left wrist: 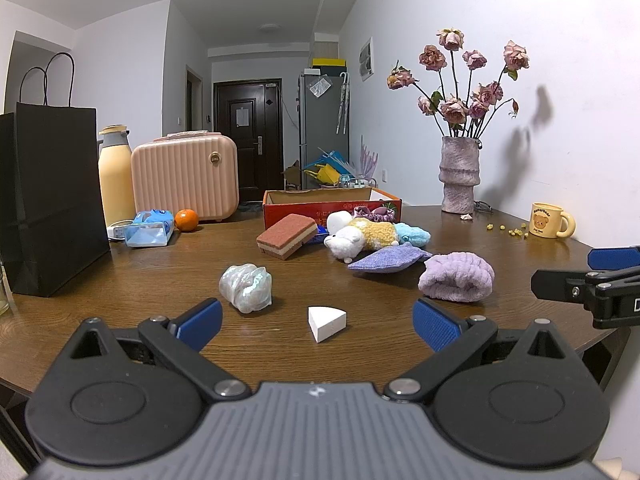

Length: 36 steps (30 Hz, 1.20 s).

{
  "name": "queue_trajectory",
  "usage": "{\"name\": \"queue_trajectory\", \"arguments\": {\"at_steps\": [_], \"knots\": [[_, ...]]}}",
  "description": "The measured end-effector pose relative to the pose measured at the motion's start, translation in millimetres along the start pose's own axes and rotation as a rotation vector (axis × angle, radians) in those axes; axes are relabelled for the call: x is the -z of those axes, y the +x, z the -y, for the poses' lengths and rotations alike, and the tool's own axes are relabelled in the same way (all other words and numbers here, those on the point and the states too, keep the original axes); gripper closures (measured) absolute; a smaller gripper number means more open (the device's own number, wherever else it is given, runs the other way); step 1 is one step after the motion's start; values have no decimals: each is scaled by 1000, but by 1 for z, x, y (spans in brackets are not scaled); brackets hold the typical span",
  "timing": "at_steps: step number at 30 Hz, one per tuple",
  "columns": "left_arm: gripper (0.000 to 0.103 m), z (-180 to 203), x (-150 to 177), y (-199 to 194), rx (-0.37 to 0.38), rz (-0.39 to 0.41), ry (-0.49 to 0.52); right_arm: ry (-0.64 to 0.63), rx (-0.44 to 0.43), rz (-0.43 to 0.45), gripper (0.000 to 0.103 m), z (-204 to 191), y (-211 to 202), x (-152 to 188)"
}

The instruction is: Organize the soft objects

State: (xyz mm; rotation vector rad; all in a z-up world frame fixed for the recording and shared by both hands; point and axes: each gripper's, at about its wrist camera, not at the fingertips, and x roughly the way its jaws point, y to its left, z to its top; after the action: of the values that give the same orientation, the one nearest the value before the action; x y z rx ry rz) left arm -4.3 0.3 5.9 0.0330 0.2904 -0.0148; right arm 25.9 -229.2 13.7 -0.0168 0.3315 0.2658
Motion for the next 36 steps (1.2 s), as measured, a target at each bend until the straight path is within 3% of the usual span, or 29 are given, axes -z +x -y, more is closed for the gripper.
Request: {"name": "queue_trajectory", "arguments": {"at_steps": [36], "knots": [[0, 0, 1, 53, 17, -107, -15, 18, 3, -94, 0, 17, 46, 1]]}}
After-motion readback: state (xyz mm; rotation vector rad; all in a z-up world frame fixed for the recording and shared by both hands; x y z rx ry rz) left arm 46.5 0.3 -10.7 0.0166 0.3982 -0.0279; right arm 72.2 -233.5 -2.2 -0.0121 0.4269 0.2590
